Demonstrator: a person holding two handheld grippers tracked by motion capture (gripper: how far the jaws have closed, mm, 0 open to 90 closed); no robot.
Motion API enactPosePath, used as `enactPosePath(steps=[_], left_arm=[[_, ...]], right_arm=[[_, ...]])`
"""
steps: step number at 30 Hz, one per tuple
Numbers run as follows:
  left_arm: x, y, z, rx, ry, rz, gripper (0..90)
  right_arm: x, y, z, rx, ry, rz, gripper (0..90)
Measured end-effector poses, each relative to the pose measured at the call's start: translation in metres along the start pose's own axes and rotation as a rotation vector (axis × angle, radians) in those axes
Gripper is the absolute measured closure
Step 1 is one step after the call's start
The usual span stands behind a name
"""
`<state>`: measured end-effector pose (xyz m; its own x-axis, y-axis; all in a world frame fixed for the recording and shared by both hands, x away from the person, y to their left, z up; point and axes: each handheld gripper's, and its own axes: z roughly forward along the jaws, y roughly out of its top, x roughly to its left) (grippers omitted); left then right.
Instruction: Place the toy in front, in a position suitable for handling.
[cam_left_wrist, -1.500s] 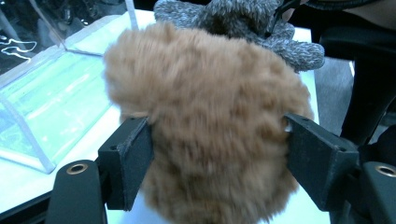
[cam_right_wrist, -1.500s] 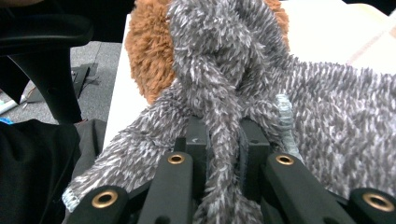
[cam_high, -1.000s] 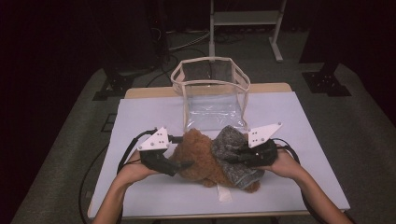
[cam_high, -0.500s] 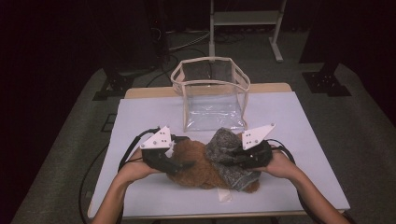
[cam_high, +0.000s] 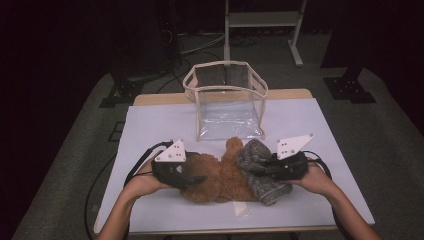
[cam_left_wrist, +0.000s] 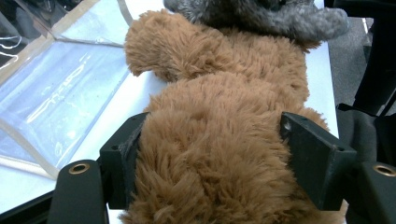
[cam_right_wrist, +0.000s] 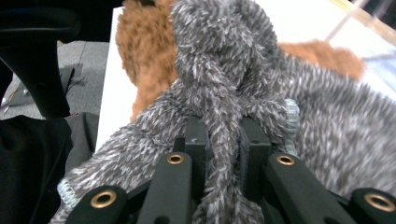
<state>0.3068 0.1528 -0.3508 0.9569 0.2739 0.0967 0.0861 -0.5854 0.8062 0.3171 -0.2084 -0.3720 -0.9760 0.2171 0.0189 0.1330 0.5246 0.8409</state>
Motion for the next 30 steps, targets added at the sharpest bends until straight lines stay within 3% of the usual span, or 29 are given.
enactPosePath(steps=[5,9,14,18,23,25,30], left_arm=[[0.0,0.008,-0.003,-0.007,-0.002,0.021,26.7],[-0.002,0.016,-0.002,0.008,-0.011,0.053,26.6],[0.0,0.01,0.002,0.018,-0.024,0.03,26.6],[0.0,0.007,0.006,0.053,-0.027,0.029,25.9],[-0.002,0.012,0.007,0.048,-0.025,0.054,25.5],[-0.003,0.014,0.01,0.045,-0.052,0.068,26.3],[-0.007,0.014,0.024,0.142,-0.05,0.111,26.3]], right_arm=[[-0.001,-0.016,-0.011,-0.016,-0.016,0.048,76.7],[0.0,-0.015,-0.009,-0.008,-0.019,0.039,76.6],[0.0,-0.009,-0.003,-0.004,-0.019,0.025,76.6],[0.0,-0.005,0.003,0.003,-0.01,0.018,76.6],[0.001,0.002,0.011,0.023,-0.005,-0.007,76.6],[0.001,0.004,0.013,0.021,-0.001,-0.011,76.6],[0.003,0.009,0.019,0.018,-0.005,-0.03,76.5]])
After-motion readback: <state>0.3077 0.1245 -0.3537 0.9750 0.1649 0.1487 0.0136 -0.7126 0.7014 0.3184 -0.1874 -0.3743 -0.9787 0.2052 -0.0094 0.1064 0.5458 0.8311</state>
